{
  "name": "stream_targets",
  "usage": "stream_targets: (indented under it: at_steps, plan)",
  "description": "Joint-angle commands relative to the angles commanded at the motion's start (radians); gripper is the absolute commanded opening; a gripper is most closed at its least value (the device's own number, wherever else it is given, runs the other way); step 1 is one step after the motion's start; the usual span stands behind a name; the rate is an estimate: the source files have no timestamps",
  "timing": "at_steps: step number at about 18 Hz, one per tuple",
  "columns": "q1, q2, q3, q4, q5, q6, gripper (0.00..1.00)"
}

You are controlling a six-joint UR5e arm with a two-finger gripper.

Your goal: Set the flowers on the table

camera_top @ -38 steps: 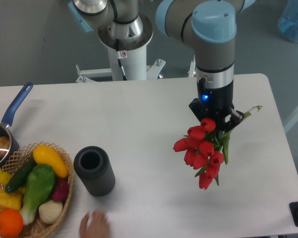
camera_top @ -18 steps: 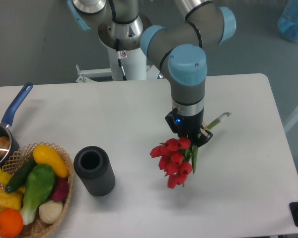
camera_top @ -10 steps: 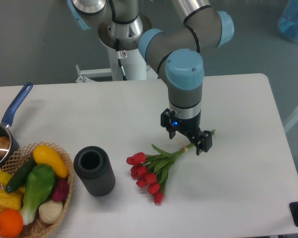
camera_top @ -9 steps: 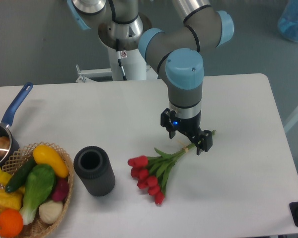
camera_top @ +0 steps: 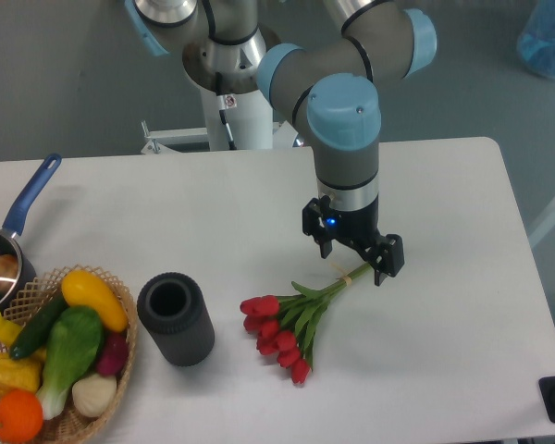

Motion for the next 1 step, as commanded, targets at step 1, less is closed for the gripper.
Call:
stream_targets:
  at_steps: [1]
  plan:
    - [-0.002, 0.0, -0.002, -0.002, 0.0, 0.0, 1.0]
